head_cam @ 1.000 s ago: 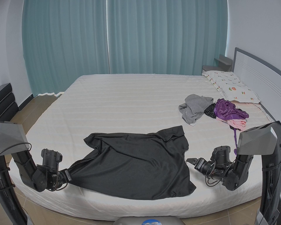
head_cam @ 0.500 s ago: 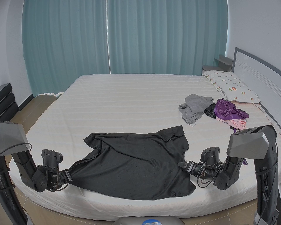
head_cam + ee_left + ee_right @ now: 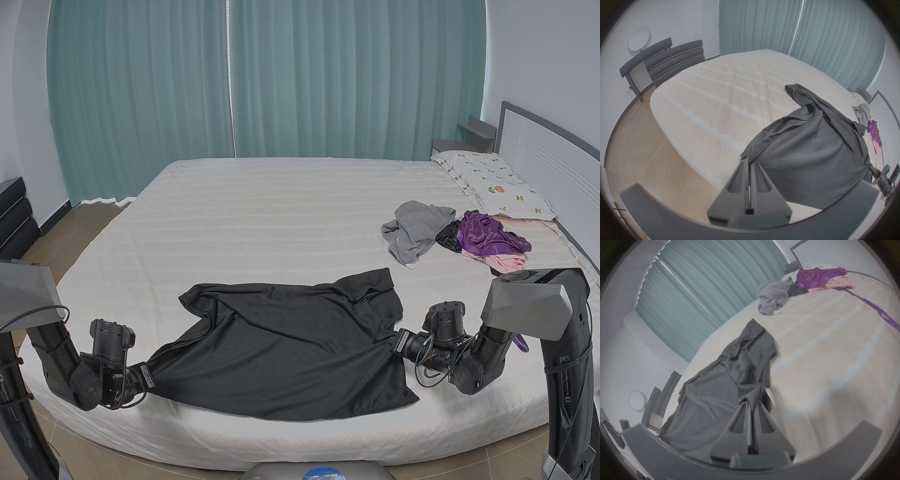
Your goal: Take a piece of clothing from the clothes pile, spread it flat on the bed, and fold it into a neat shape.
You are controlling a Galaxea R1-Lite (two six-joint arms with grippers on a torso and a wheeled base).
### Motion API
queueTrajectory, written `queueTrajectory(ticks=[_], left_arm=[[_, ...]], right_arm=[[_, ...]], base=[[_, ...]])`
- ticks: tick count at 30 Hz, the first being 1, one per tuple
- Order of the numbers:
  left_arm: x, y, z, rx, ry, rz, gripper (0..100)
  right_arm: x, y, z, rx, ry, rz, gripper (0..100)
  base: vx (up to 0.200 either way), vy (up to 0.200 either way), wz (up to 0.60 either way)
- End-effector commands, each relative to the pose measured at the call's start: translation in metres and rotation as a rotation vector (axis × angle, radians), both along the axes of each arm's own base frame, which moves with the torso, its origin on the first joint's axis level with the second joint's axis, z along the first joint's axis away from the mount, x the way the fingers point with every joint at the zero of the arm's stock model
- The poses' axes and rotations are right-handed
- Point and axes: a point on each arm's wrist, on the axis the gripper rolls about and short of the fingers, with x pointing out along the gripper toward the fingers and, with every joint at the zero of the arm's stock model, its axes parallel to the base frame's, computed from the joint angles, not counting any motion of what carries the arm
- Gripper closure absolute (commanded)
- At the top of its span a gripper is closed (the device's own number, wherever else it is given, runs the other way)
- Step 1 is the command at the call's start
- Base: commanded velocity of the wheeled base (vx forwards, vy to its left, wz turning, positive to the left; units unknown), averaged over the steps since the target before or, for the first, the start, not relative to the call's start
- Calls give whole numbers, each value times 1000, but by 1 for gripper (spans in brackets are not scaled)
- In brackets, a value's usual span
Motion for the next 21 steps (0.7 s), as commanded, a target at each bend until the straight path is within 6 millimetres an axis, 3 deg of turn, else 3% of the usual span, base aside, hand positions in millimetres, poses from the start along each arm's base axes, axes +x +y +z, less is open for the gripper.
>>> queueTrajectory(ticks=[1, 9, 21], left_arm=[[1, 0, -2, -1, 3, 0, 100], [1, 0, -3, -2, 3, -3, 100], [1, -1, -3, -4, 3, -4, 100]], right_arm=[[24, 2, 18, 12, -87, -38, 100], [60, 12, 32, 6, -116, -68, 100], [107, 24, 12, -51, -220, -134, 100]], base=[[0, 0, 0], [0, 0, 0], [0, 0, 0]])
